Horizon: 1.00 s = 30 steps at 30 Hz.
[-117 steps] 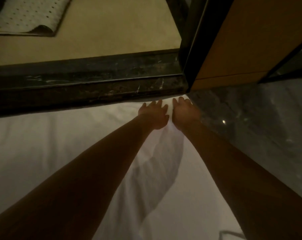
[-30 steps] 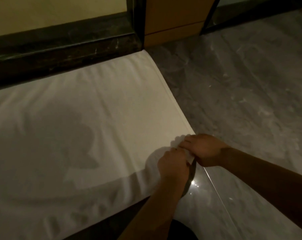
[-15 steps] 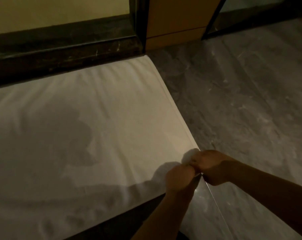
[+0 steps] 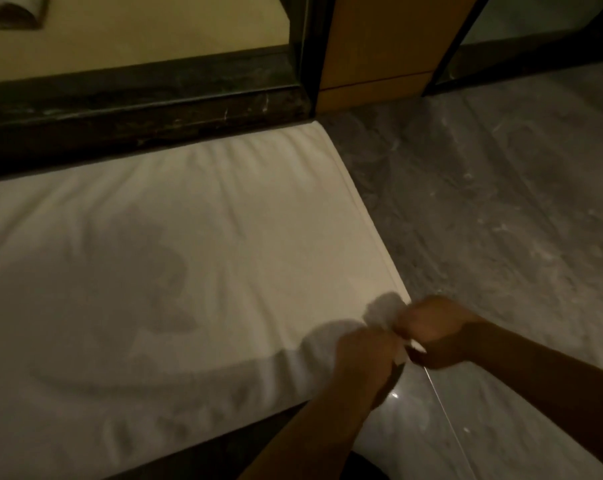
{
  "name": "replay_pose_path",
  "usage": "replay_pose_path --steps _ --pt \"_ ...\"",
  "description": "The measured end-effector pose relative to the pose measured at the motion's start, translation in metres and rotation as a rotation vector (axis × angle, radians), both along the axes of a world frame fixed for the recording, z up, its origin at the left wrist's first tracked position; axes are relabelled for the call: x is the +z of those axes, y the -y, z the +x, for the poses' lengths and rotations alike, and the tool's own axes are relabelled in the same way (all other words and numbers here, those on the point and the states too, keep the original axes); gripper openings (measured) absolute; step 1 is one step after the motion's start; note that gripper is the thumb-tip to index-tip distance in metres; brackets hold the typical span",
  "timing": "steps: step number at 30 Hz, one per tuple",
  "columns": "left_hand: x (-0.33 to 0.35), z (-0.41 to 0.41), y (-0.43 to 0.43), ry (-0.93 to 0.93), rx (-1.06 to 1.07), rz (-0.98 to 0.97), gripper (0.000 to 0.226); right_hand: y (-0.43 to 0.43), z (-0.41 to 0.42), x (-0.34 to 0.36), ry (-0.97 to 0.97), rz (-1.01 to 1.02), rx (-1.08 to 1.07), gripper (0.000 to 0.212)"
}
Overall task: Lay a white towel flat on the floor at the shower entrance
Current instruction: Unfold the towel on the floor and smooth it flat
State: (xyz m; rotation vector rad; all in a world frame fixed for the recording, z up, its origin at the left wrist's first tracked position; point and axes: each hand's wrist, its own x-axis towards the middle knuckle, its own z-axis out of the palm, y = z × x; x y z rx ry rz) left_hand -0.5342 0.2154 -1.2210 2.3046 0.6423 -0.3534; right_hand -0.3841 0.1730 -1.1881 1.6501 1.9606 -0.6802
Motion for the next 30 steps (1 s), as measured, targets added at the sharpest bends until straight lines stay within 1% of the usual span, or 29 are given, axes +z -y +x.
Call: replay_pose_path --steps 1,2,3,5,7,10,14,16,20,22,27,30 --pt "0.005 0.001 -0.013 0.03 0.041 0.082 0.03 -0.015 0.0 0.007 -0.017 0.133 -0.039 0.032" --pt "0.009 0.002 -0.031 0.074 0.114 0.138 0.034 -0.031 0.0 0.014 -0.051 0.262 -0.093 0.032" --pt "0.016 -0.001 -0.052 0.101 0.143 0.225 0.04 -0.048 0.0 0.022 -0.093 0.369 -0.159 0.034" --pt "0.03 -0.008 -0.104 0.191 0.201 0.344 0.052 -0.084 -0.002 0.037 -0.129 0.497 -0.253 0.047" --pt "0.046 -0.021 -0.157 0.206 0.225 0.415 0.058 -0.12 -0.003 0.049 -0.134 0.569 -0.292 0.059" --pt "0.074 -0.051 -0.224 0.112 0.262 0.529 0.059 -0.167 -0.013 0.06 -0.116 0.564 -0.309 0.065" --pt "0.092 -0.102 -0.259 0.043 0.265 0.623 0.063 -0.206 -0.055 0.067 -0.057 0.505 -0.244 0.065" --pt "0.094 -0.13 -0.265 -0.011 0.218 0.664 0.063 -0.221 -0.082 0.067 -0.04 0.507 -0.212 0.062" --pt "0.092 -0.195 -0.272 -0.111 0.079 0.728 0.066 -0.243 -0.142 0.059 -0.08 0.531 -0.238 0.06" --pt "0.09 -0.228 -0.274 -0.137 0.113 0.726 0.067 -0.246 -0.174 0.051 -0.104 0.514 -0.254 0.061" --pt "0.083 -0.305 -0.26 -0.194 0.281 0.649 0.062 -0.241 -0.251 0.03 -0.164 0.439 -0.251 0.056" --pt "0.074 -0.351 -0.246 -0.228 0.322 0.599 0.063 -0.236 -0.3 0.017 -0.181 0.395 -0.222 0.057"
